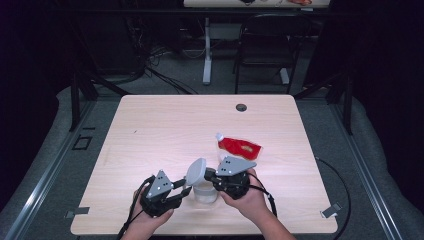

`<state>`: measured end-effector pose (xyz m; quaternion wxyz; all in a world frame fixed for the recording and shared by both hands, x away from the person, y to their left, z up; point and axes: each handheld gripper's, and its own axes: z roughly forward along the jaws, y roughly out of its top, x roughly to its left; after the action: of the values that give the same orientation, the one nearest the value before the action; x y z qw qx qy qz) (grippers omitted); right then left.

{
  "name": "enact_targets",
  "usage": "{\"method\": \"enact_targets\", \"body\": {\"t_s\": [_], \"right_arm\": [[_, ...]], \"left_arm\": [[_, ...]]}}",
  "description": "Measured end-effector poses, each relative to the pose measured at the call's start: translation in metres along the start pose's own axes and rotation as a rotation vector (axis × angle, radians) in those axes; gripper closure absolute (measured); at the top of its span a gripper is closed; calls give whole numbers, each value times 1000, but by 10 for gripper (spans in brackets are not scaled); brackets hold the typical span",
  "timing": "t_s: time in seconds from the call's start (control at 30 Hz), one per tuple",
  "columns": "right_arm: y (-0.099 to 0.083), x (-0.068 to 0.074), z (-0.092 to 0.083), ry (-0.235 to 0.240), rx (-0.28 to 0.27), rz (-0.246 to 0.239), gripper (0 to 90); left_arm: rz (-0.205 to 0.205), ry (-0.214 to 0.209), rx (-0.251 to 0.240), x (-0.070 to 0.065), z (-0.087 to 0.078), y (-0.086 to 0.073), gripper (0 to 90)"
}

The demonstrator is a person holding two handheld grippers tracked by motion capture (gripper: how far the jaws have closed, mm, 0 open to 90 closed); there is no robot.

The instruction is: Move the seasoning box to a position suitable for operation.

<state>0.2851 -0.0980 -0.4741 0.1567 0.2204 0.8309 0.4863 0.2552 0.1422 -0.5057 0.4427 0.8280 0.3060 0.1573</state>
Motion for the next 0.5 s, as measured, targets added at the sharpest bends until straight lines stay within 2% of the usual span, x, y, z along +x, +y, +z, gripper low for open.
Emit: {"method": "enact_targets", "body": {"t_s": [0.17,0.33,0.4,0.5], "right_arm": [[0,0,-1,2,-7,7,900],[1,2,0,2,-11,5,900],[2,2,0,6,-13,4,900],[2,3,0,9,-19,4,900]], "left_arm": [[-2,7,-8,-1,-1,0,678],[10,14,-27,-6,-1,3,605],[27,35,-35,-10,1,4,577],[21,58,-35,-11,4,4,568]]}}
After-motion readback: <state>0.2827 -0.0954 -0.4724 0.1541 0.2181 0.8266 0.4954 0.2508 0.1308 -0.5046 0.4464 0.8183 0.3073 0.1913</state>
